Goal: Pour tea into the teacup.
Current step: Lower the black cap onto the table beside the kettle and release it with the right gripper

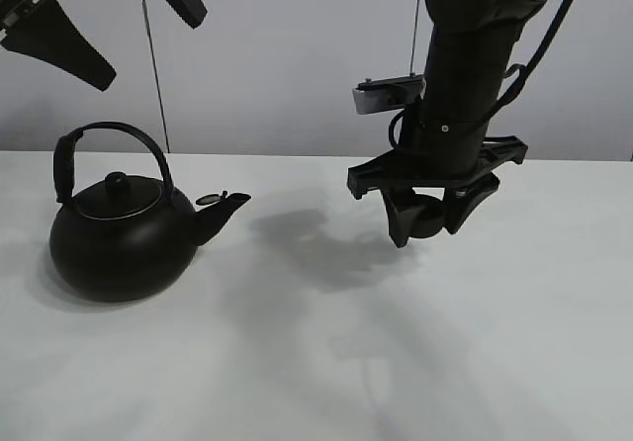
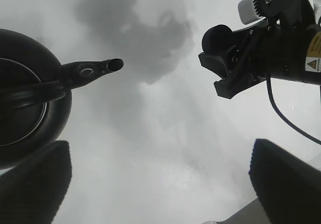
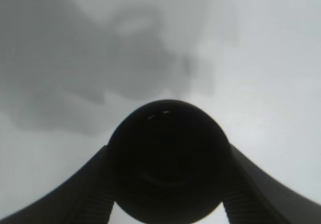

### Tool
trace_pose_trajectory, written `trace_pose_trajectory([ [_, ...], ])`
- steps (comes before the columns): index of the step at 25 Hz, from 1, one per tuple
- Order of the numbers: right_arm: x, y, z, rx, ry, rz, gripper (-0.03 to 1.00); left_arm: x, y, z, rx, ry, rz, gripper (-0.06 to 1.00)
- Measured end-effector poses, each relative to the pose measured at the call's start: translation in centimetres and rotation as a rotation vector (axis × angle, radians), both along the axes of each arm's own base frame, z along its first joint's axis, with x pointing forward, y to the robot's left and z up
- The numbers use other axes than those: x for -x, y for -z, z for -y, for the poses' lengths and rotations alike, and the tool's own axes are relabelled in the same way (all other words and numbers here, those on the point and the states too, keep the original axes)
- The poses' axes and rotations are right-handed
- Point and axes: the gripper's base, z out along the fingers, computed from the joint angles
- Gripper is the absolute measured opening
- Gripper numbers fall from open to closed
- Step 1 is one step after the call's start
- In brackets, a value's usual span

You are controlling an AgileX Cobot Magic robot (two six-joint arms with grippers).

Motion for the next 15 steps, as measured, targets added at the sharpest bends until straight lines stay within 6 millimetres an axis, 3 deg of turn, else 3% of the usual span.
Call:
trace_pose_trajectory([
  [3, 0.3, 0.0, -0.7, -0.029, -0.010, -0.010, 0.39, 0.0, 0.0, 0.0, 0.000, 0.000, 0.000, 0.69],
  [10, 2.2, 0.4, -6.2, -0.087, -0.144, 0.022, 0.39, 0.0, 0.0, 0.0, 0.000, 0.000, 0.000, 0.69],
  [15, 1.9, 2.5, -9.1, -0.070, -0.195, -0.013, 0.39, 0.0, 0.0, 0.0, 0.000, 0.000, 0.000, 0.69],
])
